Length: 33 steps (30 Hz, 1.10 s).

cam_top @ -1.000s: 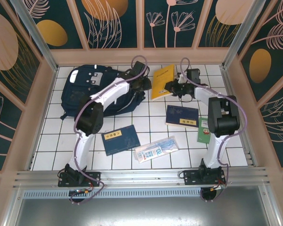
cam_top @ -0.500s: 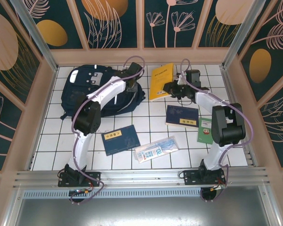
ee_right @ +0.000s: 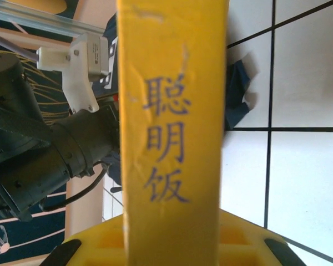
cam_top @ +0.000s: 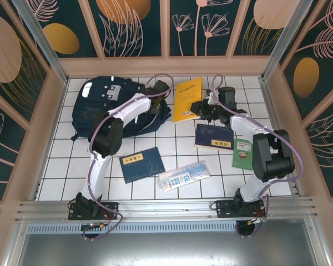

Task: Pack the student bag
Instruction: Open the student bag at the top-center of the table, then place the book in the student bag.

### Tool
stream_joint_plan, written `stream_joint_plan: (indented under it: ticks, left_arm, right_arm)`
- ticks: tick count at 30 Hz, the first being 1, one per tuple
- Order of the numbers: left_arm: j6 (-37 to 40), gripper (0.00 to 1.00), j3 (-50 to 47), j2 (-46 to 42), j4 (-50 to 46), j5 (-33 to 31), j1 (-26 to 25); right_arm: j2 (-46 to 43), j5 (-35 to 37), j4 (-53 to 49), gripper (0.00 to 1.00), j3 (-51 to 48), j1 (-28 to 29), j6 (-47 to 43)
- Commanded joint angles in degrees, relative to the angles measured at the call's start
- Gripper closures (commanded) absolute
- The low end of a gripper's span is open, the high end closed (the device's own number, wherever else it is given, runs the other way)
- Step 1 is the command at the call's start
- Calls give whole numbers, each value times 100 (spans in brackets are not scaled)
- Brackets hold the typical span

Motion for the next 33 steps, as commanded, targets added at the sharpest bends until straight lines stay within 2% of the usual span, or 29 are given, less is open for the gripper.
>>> stream_joint_plan:
  ticks: [1, 14, 16, 18, 22, 28, 33]
  left_arm:
    - [-315, 100, 263, -531, -488, -107, 143]
    - [-255, 100, 908, -1410, -688, 920, 675]
    - [-203, 100, 955, -1544, -567, 1258, 760]
    - [-206, 100, 1006, -1663, -312, 1860, 900]
    - [-334, 100, 1262, -1716, -179, 2741, 1166]
    - [-437, 100, 1396, -1757, -13, 3565, 1383]
    - [-626, 100, 1361, -1941, 262, 4013, 1436]
  right_arm:
    - [-319, -336, 1086, 100, -146, 114, 295]
    - [203, -101, 2278, 100, 61, 597, 943]
    - [415, -149, 2778, 100, 73, 696, 1179]
    - [667, -73, 3275, 100, 120, 836, 1479]
    - [1154, 321, 3874, 100, 370, 1178, 1896]
    - [2129, 626, 4205, 100, 1248, 1669, 2336]
    - [3057, 789, 4750, 100, 2103, 2042, 2856]
